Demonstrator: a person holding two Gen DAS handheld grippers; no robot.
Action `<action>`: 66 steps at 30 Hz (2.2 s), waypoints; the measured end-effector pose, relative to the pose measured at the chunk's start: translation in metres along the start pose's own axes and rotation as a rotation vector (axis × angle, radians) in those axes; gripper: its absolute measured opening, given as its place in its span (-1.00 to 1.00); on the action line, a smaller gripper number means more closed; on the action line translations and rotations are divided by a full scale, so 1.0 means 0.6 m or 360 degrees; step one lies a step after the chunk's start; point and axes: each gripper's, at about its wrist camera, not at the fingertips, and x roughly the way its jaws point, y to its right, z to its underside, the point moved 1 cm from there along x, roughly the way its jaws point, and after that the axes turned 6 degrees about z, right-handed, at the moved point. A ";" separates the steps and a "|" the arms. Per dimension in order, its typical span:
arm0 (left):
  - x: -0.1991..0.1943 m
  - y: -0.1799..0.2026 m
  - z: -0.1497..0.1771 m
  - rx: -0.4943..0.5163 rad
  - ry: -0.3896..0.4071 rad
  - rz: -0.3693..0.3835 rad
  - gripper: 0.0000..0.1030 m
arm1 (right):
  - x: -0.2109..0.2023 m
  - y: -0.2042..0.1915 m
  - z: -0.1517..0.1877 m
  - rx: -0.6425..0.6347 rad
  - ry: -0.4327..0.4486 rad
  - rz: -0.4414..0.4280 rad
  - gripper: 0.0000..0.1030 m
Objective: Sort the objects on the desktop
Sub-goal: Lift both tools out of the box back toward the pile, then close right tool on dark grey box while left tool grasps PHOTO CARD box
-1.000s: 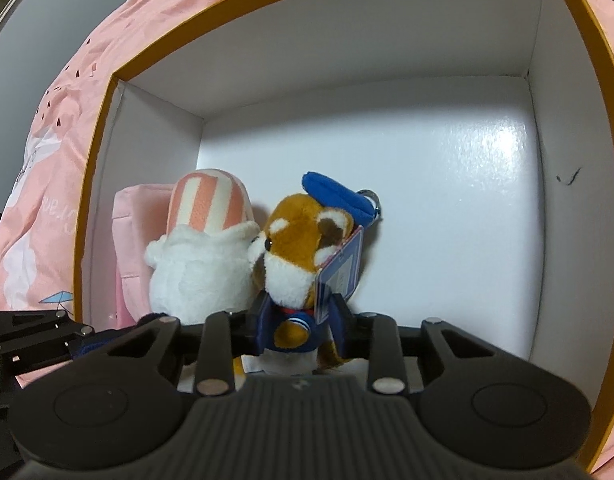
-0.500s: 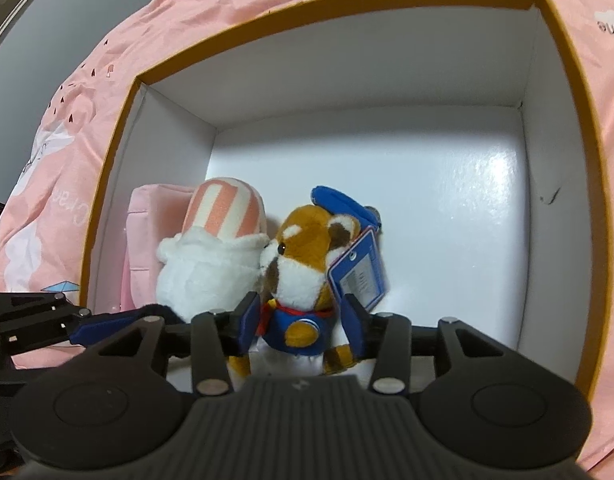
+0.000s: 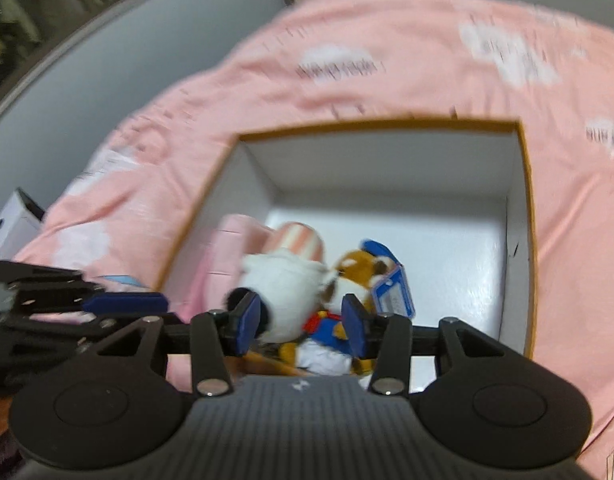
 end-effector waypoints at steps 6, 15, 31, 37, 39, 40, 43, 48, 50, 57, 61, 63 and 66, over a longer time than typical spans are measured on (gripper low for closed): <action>-0.011 0.007 0.061 -0.0022 0.0030 -0.0117 -0.40 | -0.034 -0.044 0.070 -0.0043 0.0104 0.0038 0.15; 0.008 0.022 0.131 -0.0052 0.0087 -0.0245 -0.39 | -0.001 -0.067 0.165 -0.0008 0.0145 0.0211 0.14; 0.021 -0.008 0.168 -0.0188 0.0001 -0.0323 -0.39 | 0.064 -0.096 0.188 -0.0011 -0.0118 0.0208 0.04; 0.024 -0.014 0.170 -0.0198 -0.0023 -0.0340 -0.39 | 0.079 -0.098 0.191 -0.0010 -0.0187 0.0193 -0.06; 0.023 -0.014 0.169 -0.0202 -0.0020 -0.0332 -0.39 | 0.081 -0.098 0.193 -0.0007 -0.0207 0.0164 -0.15; 0.023 -0.014 0.169 -0.0204 -0.0019 -0.0331 -0.39 | 0.082 -0.099 0.193 -0.0010 -0.0210 0.0162 -0.15; 0.023 -0.015 0.168 -0.0212 -0.0017 -0.0334 -0.39 | 0.082 -0.100 0.194 0.0000 -0.0211 0.0157 -0.17; 0.022 -0.017 0.164 -0.0231 -0.0025 -0.0302 -0.39 | 0.073 -0.096 0.193 0.0025 -0.0200 0.0140 -0.21; 0.021 -0.019 0.161 -0.0253 -0.0024 -0.0264 -0.39 | 0.065 -0.096 0.190 0.0020 -0.0180 0.0134 -0.21; 0.035 -0.032 0.148 -0.0323 -0.0103 -0.0093 -0.28 | 0.051 -0.085 0.184 0.0066 -0.0160 0.0079 -0.22; 0.057 -0.037 0.143 -0.0360 -0.0155 -0.0036 -0.28 | 0.051 -0.077 0.183 0.0101 -0.0159 0.0063 -0.23; 0.063 -0.039 0.141 -0.0387 -0.0147 -0.0001 -0.27 | 0.052 -0.066 0.183 0.0154 -0.0166 0.0024 -0.23; 0.070 -0.044 0.137 -0.0437 -0.0155 0.0042 -0.19 | 0.056 -0.043 0.184 0.0276 -0.0181 -0.0064 -0.23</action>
